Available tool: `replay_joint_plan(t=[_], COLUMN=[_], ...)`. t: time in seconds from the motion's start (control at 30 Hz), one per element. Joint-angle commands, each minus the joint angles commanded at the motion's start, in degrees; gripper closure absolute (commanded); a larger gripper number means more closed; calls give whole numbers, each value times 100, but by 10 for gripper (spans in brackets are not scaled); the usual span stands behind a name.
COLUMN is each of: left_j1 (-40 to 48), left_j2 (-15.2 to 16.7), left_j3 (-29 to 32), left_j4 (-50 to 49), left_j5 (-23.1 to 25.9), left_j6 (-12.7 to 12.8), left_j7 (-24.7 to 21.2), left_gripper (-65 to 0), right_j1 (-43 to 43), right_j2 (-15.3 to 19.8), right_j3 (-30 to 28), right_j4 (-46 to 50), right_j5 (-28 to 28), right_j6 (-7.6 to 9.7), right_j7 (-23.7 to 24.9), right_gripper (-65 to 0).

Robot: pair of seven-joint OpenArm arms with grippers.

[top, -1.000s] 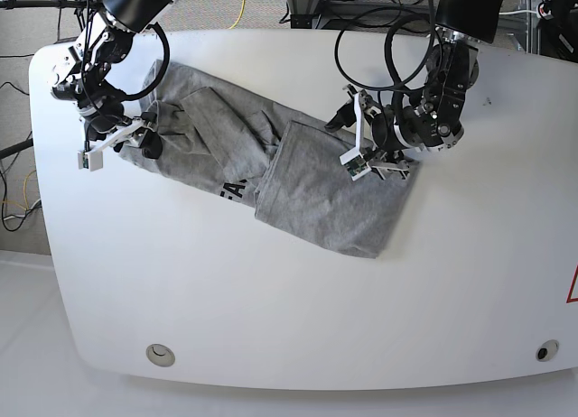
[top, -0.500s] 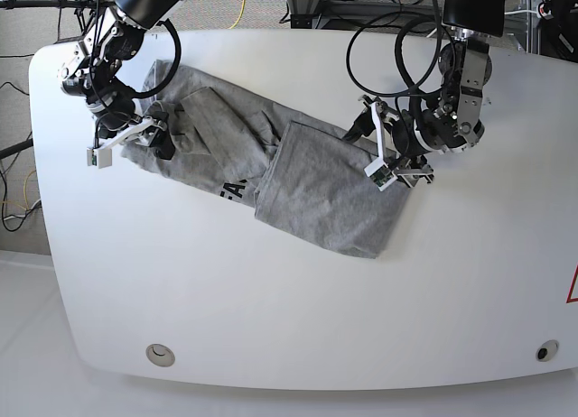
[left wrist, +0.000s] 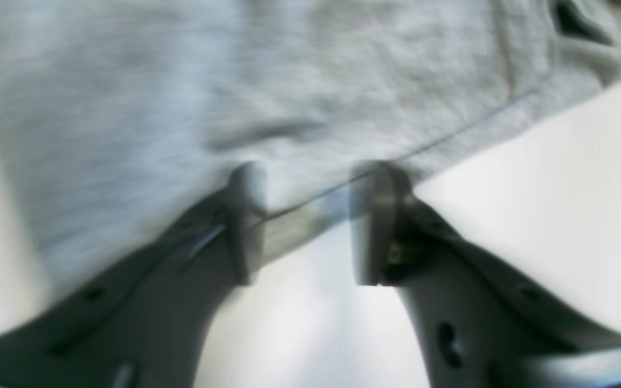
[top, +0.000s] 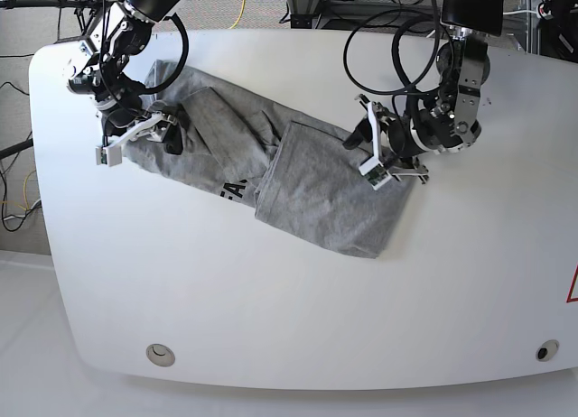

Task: Fold the T-shirt properly

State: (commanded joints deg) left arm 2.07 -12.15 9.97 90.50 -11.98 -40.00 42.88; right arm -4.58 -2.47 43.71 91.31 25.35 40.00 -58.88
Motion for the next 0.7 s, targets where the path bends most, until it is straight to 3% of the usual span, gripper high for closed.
replay_joint_plan(t=[0.13, 0.2, 0.27, 0.6, 0.7], left_j1=[-35, -53, -53, -39, -34], left_j2=[-12, -7, 35, 50, 50], left_j3=[185, 236, 236, 80, -39], left_j4=[-317, -444, -452, -177, -46], left_j5=[32, 69, 139, 178, 124], left_j6=[0, 0, 0, 0, 0], left_j7=[32, -5, 36, 26, 107], left_gripper=[-257, -323, -370, -411, -445], right_j1=[-33, -55, -91, -31, -9], right_j2=[-11, -15, -11, 8, -14], right_j3=[95, 165, 144, -95, -306], right_j4=[83, 115, 1, -72, -71], right_j5=[5, 4, 25, 181, 235], right_j6=[0, 0, 0, 0, 0], right_j7=[3, -2, -91, -77, -121], right_gripper=[-468, -418, -319, -149, -67])
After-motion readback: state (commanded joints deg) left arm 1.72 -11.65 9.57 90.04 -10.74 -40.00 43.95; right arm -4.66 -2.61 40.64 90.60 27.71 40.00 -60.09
